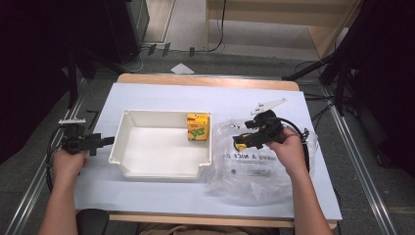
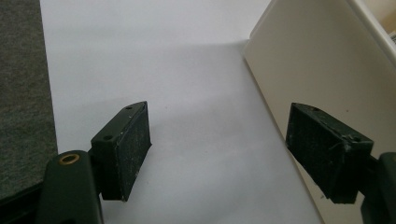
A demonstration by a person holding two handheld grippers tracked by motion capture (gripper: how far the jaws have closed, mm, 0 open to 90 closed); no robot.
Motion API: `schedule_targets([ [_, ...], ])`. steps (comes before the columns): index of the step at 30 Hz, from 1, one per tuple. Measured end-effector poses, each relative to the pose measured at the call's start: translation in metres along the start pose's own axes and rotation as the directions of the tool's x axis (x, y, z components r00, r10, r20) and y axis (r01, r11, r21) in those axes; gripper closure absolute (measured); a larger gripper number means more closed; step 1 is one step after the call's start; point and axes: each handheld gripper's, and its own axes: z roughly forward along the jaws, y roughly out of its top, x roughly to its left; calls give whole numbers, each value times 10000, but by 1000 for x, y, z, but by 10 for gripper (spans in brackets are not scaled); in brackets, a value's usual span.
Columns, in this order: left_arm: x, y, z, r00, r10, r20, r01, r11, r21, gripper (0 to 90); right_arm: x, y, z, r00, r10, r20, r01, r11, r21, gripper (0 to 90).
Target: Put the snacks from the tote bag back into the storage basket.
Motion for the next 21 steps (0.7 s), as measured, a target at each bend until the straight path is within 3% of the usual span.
schedule_targets([
  [14, 0, 0, 2, 9999, 53, -113, -51, 9999, 143, 233, -30, -23, -16, 9974, 467, 541, -436, 9975, -556, 208],
  [21, 0, -1, 3, 9999, 55, -155, -53, 9999, 131, 233, -33, -25, -14, 9973, 562, 481, -544, 9978, -377, 209],
])
